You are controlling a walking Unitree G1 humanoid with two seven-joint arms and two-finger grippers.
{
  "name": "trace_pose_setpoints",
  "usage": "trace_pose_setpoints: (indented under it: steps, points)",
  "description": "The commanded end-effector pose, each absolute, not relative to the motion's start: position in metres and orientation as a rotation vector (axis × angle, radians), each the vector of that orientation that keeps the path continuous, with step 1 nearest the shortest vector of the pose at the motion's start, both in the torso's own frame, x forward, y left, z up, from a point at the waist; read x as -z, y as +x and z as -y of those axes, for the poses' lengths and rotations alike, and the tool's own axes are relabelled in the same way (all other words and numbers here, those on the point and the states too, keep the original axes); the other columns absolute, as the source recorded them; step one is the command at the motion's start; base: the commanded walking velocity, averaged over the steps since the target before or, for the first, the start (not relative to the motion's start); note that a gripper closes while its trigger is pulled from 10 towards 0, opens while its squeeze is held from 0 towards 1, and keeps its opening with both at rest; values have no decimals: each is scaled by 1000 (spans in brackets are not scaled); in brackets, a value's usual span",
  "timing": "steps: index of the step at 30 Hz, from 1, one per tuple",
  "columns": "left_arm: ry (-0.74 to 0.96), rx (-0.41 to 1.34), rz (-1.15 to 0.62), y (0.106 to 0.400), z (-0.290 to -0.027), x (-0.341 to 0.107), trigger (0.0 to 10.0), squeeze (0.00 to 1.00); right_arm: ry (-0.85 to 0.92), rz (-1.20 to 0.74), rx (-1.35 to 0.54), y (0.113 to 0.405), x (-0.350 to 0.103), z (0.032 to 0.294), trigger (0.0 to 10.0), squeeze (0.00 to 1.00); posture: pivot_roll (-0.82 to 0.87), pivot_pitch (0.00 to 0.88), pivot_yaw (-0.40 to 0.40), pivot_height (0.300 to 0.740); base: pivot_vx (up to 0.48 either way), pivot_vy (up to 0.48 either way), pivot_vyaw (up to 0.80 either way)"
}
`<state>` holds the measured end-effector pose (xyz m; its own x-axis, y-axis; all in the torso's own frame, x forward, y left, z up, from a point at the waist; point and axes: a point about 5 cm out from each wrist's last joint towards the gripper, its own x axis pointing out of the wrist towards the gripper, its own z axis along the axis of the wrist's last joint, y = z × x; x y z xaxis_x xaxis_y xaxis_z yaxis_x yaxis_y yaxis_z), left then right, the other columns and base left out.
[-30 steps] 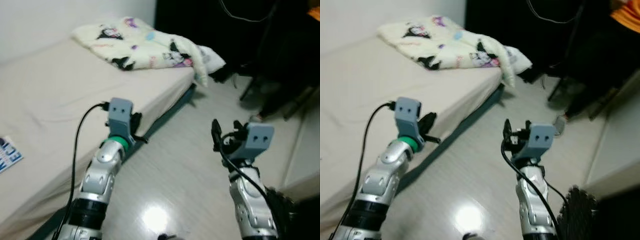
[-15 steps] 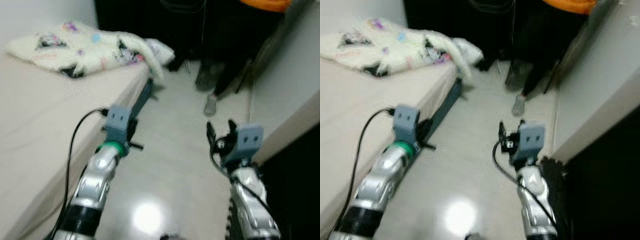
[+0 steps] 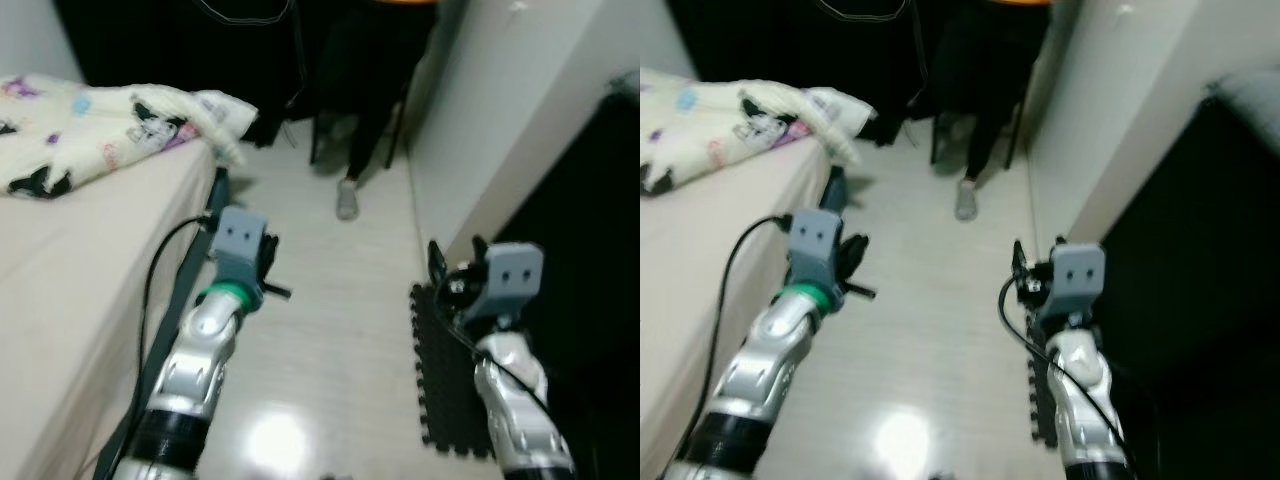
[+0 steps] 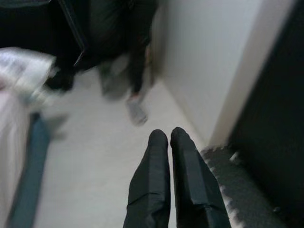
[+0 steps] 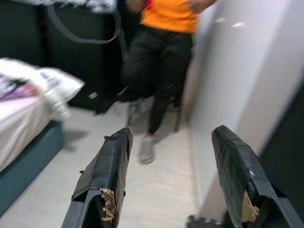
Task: Clean up the room
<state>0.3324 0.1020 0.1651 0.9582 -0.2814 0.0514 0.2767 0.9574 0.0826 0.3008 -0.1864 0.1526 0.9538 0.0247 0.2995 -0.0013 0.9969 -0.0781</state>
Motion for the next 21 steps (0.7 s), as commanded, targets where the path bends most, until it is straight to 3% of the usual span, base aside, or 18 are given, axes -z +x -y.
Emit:
trace_pose_setpoints:
  steps: [1, 6, 21]
  points:
    - [87, 268, 32, 331, -107, -155, 10000, 0, -56, 281, -10, 298, -145, 186, 10000, 0, -81, 57, 17, 740, 0, 0, -800]
    - [91, 269, 42, 330, -106, -155, 10000, 0, -54, 287, -5, 298, -146, 188, 10000, 0, -86, 58, 13, 740, 177, 0, -730]
    - [102, 278, 35, 329, -102, -148, 10000, 0, -40, 284, -16, 297, -144, 186, 10000, 0, -87, 65, 9, 740, 445, 0, 0]
